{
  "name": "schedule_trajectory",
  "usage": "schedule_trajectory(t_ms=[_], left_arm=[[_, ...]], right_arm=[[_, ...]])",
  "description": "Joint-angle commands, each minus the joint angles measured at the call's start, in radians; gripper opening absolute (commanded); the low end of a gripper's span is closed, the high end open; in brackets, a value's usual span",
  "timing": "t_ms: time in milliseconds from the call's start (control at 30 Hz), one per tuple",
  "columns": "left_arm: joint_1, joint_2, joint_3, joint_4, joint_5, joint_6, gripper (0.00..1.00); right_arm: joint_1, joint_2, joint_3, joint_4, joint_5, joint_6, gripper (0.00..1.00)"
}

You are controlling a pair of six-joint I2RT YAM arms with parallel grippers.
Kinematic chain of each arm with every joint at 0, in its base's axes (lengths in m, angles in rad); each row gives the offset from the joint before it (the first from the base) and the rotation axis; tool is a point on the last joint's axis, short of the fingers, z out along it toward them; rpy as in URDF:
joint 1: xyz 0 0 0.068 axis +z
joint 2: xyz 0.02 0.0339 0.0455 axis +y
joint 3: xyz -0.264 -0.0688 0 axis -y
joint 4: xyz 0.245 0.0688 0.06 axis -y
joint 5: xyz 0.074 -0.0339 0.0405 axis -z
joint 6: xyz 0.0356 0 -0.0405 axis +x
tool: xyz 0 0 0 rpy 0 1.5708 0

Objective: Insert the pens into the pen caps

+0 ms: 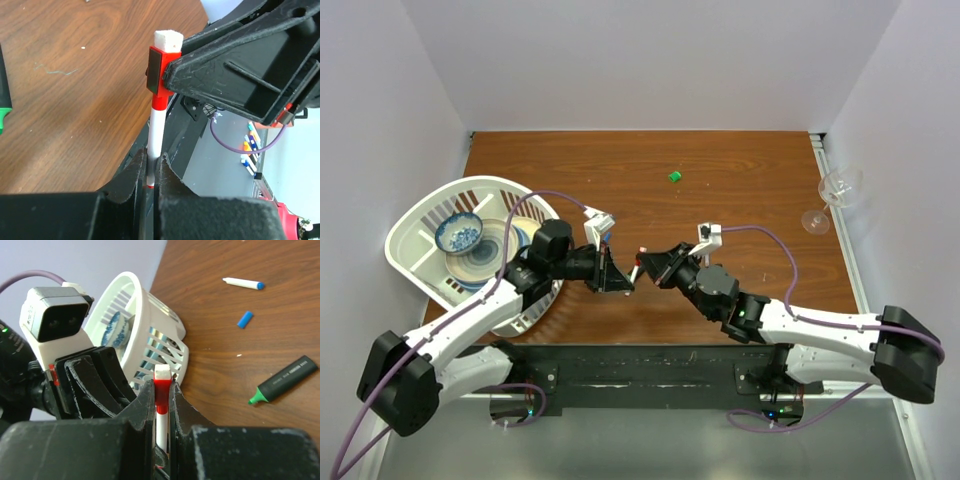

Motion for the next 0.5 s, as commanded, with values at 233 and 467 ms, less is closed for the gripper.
schedule_trajectory(t_ms=[233, 467], left_arm=[[0.045, -0.014, 0.137, 0.336, -0.233, 0.01, 0.0], [0.042, -0.054, 0.1, 0.272, -0.118, -0.013, 0.51]], right_arm=[[0.15, -0.083, 0.163, -0.38, -0.073, -0.021, 0.0], [0.058, -0.131, 0.429, -0.697, 0.155, -0.251, 0.0]])
